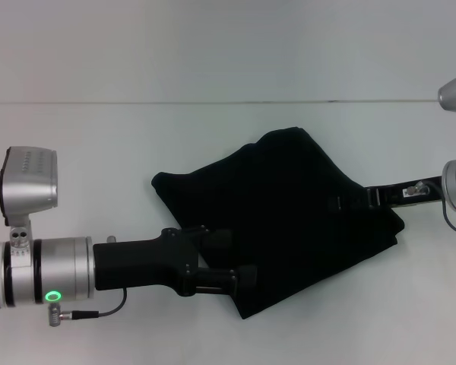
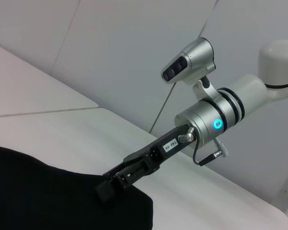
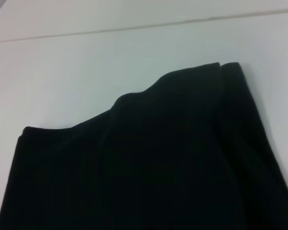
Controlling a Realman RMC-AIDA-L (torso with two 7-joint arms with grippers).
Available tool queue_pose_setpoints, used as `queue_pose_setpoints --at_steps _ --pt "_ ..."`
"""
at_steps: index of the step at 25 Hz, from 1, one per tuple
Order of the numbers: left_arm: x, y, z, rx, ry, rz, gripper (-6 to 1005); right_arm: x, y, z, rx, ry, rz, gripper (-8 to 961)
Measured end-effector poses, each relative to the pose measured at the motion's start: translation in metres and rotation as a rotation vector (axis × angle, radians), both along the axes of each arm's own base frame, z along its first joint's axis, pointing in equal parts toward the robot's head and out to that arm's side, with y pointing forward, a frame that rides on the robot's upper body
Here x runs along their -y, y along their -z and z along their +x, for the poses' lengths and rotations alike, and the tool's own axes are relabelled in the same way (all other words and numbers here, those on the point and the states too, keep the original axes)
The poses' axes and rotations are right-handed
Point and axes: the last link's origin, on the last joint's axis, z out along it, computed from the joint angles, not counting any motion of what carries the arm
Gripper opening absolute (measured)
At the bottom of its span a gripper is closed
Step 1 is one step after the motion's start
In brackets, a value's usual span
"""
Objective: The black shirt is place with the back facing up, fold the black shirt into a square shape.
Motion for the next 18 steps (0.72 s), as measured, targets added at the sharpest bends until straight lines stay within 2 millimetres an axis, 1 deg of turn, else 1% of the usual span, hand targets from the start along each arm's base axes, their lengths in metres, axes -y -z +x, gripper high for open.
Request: queue_pose_setpoints --at_steps 3,8,14,18 --pt "0.000 0.000 0.000 -0.001 -0.002 -0.003 914 0.000 0.003 -0.001 0.000 -0.001 -0.003 754" --pt "-0.002 0.001 0.002 -0.001 0.003 -0.006 912 0.000 0.007 -0.003 0.002 -0.005 0.000 747" --pt "-0.003 0.001 0.004 -0.003 0.003 -0.014 909 0.001 0.019 -0.004 0.033 -0.019 0.000 746" --pt "-0.004 0.000 0.004 -0.003 -0.003 -0.018 907 0.002 0.022 -0.005 0.035 -0.022 0.000 744"
